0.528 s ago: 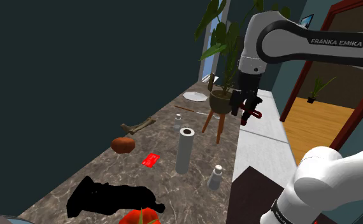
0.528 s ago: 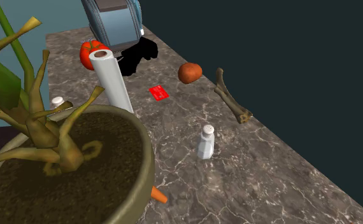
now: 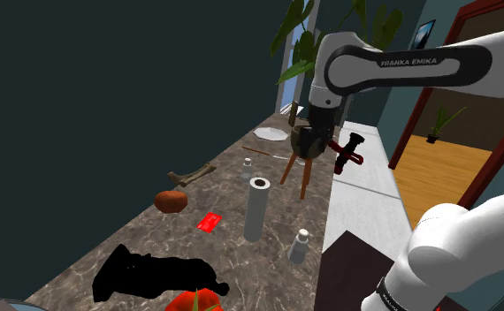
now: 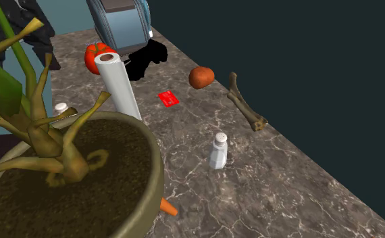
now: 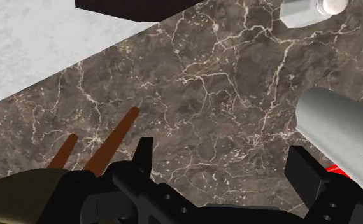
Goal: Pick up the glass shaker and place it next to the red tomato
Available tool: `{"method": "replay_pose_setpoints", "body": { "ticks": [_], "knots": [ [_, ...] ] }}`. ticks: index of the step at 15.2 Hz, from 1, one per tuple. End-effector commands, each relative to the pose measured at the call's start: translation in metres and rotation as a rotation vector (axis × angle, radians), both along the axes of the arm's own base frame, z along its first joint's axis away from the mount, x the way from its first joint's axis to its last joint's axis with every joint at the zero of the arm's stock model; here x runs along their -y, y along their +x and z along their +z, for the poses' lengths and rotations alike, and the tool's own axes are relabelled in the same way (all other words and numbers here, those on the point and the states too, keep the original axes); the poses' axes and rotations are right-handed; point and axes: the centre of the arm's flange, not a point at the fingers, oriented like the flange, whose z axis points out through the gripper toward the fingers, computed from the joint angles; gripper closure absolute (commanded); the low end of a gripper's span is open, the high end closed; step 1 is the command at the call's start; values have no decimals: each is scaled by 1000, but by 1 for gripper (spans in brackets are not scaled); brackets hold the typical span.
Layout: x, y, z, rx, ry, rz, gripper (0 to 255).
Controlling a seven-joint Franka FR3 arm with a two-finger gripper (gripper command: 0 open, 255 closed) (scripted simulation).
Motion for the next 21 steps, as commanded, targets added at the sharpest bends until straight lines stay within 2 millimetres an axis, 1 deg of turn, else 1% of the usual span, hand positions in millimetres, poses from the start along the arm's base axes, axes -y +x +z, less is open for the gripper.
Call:
{"method": "replay_pose_setpoints", "body": {
  "ticks": [1, 21],
  "knots": [
    [2, 23, -14, 4, 8, 0, 0],
    [22, 258, -125, 37, 90, 1, 0]
  ]
}}
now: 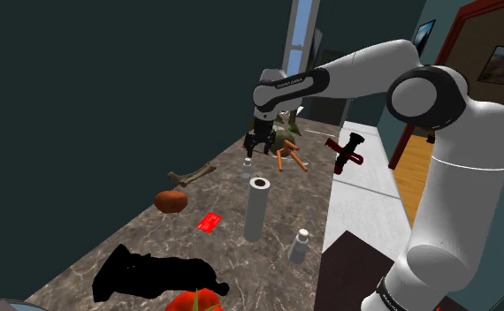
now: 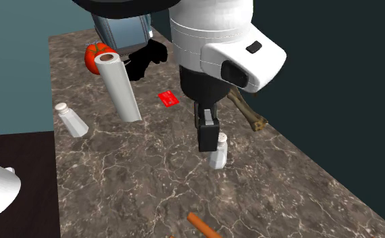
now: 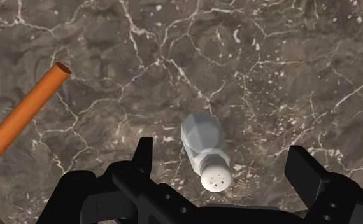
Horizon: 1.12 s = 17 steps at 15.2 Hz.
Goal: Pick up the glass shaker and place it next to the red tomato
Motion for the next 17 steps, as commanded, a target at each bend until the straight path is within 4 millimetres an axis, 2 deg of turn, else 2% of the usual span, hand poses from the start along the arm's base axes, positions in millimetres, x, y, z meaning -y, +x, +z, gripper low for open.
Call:
{"method": "replay_pose_setpoints", "body": {
  "ticks": [1, 3, 11, 17],
  "knots": [
    [-4, 25, -11, 4, 9, 0, 0],
    [-2, 43, -20, 7, 15, 0, 0],
    [-5, 44, -60, 7, 15, 0, 0],
    [-5, 44, -60, 7, 15, 0, 0]
  ]
}}
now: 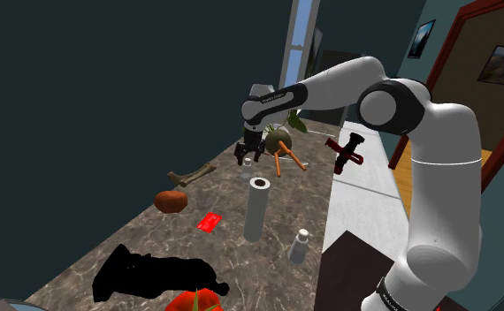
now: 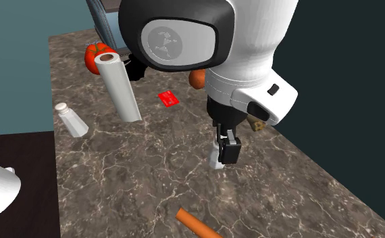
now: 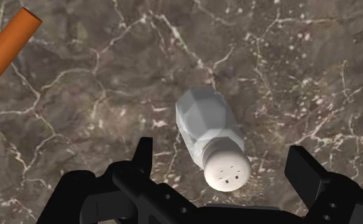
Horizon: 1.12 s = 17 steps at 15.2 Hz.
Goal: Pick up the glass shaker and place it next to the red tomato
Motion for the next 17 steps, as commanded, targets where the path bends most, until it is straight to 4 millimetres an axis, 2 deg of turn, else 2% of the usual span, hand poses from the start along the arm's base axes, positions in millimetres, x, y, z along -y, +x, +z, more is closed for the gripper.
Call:
{"method": "replay_pose_setpoints", "body": {
  "ticks": [1, 2, 11, 17],
  "knots": [
    [0, 0, 0, 0, 0, 0, 0],
    [0, 0, 0, 0, 0, 0, 255],
    [0, 0, 0, 0, 0, 0, 255],
    [0, 0, 32, 0, 0, 0, 255]
  ]
}}
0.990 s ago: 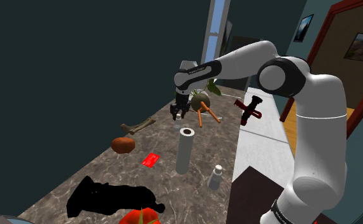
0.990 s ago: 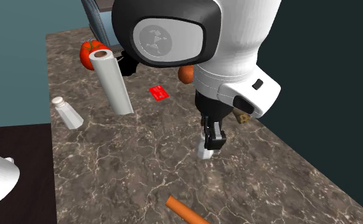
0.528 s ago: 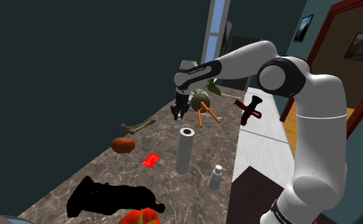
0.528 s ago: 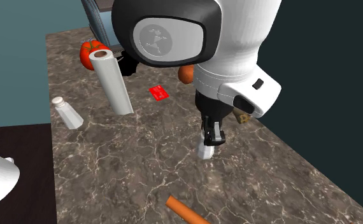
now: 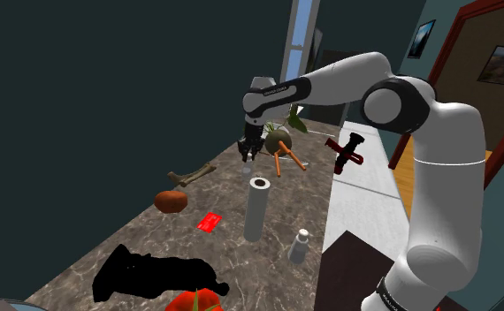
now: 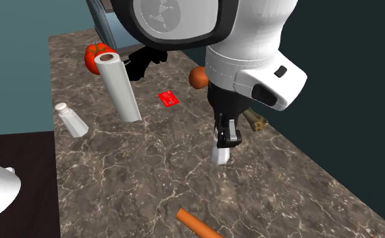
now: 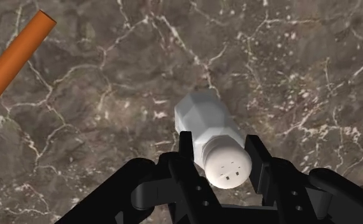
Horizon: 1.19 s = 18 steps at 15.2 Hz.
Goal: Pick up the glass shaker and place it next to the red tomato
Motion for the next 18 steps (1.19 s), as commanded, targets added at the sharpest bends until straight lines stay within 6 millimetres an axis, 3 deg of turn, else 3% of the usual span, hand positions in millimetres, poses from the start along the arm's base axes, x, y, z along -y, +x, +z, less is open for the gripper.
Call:
{"method": "replay_pose_setpoints", "body": {
  "ticks": [1, 18],
  "knots": [
    [0, 1, 10, 0, 0, 0, 255],
    [0, 1, 100, 0, 0, 0, 255]
  ]
}}
